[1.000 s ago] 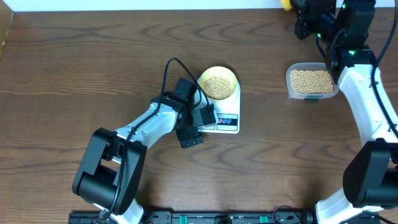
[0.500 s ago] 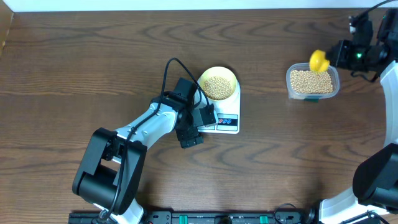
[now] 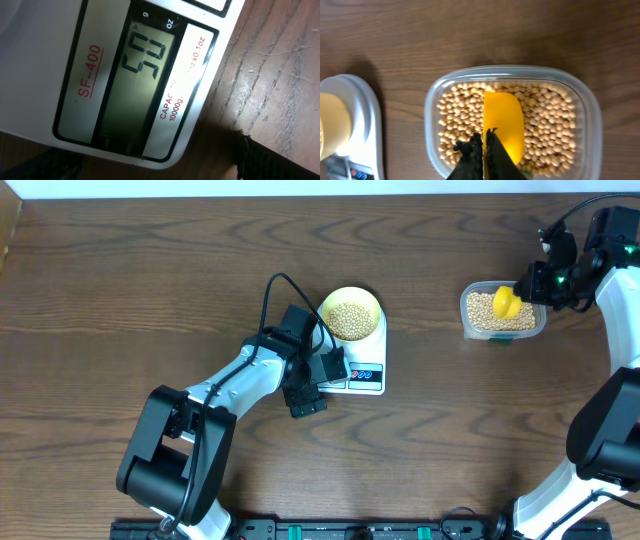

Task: Scoop item into bowl and weigh 50g on scale
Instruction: 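Lower the scoop into the tub and open the right gripper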

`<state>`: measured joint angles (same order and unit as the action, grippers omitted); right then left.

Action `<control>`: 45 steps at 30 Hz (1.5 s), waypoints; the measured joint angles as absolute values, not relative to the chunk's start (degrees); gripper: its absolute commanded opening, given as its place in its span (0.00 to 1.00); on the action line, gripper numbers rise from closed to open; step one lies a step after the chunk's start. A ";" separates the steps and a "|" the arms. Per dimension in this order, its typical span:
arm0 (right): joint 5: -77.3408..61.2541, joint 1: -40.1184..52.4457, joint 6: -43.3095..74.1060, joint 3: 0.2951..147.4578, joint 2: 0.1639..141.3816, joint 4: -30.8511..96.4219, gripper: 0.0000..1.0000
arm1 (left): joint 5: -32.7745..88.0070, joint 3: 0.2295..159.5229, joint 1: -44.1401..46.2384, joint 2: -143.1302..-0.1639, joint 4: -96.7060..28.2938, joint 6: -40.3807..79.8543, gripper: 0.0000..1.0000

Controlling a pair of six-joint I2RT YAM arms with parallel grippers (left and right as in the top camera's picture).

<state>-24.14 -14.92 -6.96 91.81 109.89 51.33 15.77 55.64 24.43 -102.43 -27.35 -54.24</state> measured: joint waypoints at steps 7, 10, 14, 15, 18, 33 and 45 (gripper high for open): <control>-24.27 -14.92 -7.51 91.81 109.89 51.20 0.99 | 15.77 55.64 24.43 -102.43 -27.35 -54.24 0.98; -22.44 -14.92 -7.66 91.81 109.89 49.82 0.99 | 15.77 55.64 24.43 -102.43 -27.35 -54.24 0.98; -17.98 -14.92 -7.75 91.81 109.89 45.63 0.99 | 15.77 55.64 24.43 -102.43 -27.35 -54.24 0.98; -15.55 -14.92 -7.75 91.81 109.89 43.75 0.99 | 15.77 55.64 24.43 -102.43 -27.35 -54.24 0.98; -8.01 -14.92 -7.77 91.83 109.89 38.59 0.99 | 15.75 55.64 24.43 -102.43 -27.35 -54.24 0.98; -15.00 -14.66 -7.79 91.83 109.89 28.47 0.99 | 15.77 55.64 24.43 -102.43 -27.35 -54.24 0.98; -17.43 -14.66 -7.77 91.83 109.89 29.52 0.99 | 15.77 55.64 24.43 -102.43 -27.35 -54.24 0.98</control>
